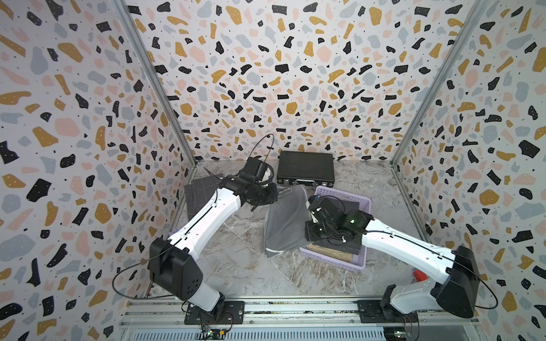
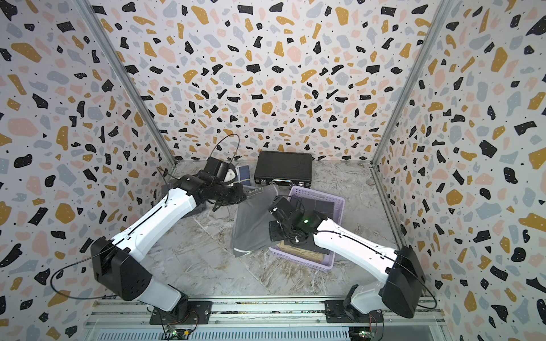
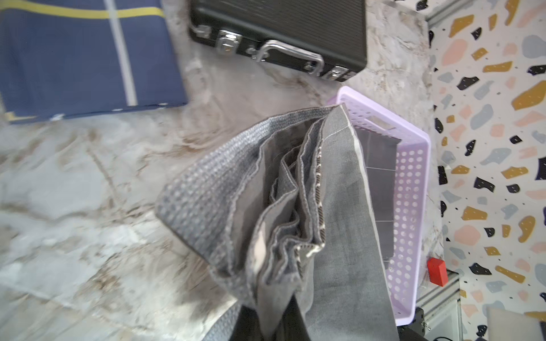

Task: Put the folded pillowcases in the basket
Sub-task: Place the pillowcase in the basket.

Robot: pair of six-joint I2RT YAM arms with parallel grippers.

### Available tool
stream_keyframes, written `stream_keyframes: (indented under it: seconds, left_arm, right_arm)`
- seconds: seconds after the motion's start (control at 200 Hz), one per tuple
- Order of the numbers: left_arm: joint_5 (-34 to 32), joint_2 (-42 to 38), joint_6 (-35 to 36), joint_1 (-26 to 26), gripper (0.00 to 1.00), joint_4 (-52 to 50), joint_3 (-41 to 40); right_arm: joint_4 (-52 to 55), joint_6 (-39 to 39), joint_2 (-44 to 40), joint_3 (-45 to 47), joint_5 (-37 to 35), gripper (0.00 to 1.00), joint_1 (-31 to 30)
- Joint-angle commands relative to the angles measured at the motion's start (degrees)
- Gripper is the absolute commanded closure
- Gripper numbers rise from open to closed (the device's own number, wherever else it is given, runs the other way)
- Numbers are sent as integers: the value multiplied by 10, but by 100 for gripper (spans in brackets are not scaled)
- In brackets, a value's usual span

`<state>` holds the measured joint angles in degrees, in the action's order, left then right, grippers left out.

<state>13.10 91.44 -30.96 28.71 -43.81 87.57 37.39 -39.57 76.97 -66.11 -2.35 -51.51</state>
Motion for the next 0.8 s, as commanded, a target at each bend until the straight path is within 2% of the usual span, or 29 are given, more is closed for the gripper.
stream_keyframes:
  seconds: [0.0,0.135,0.37,0.641,0.791]
  left_arm:
    - [19,59,-3,38,100,23,67]
    - [49,147,8,84,100,37,168]
    - [47,274,10,138,100,38,318]
    - [48,344,-11,145,100,39,352]
    - [55,380,-15,146,100,40,380]
  right_arm:
    - [58,10,-48,15,-17,100,31]
    - [84,20,-84,34,-28,100,64]
    - [104,36,-135,88,-16,100,152]
    - [107,69,-160,137,35,100,252]
    - [100,80,-157,153,53,100,276]
